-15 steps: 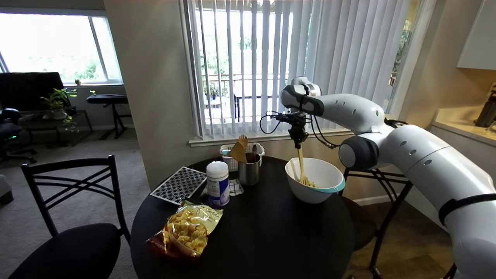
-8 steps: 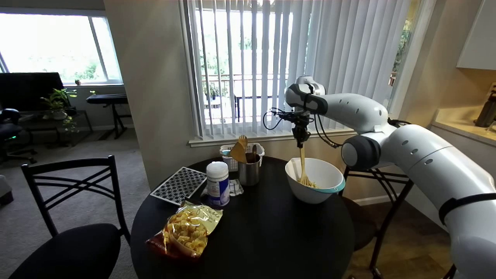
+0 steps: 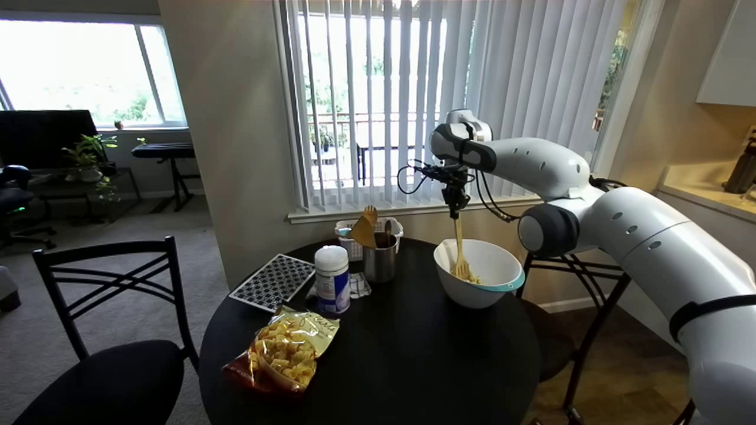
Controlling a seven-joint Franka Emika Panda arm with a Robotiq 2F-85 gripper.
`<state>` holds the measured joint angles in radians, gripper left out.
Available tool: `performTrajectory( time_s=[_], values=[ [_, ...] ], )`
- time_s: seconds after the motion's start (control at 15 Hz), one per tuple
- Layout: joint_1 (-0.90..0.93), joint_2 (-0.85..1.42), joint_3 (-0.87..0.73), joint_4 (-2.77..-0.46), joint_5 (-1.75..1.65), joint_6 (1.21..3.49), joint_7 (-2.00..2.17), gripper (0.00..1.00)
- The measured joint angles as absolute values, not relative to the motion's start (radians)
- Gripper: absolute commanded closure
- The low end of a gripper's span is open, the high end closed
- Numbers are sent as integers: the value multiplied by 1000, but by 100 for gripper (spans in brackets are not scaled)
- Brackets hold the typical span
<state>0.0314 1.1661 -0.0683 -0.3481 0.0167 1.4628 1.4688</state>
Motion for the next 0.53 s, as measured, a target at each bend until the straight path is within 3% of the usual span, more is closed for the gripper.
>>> performTrajectory(
  time_s=[0.53],
  values=[
    [15,1159,-112,-349,16,1464,1565,97]
  ],
)
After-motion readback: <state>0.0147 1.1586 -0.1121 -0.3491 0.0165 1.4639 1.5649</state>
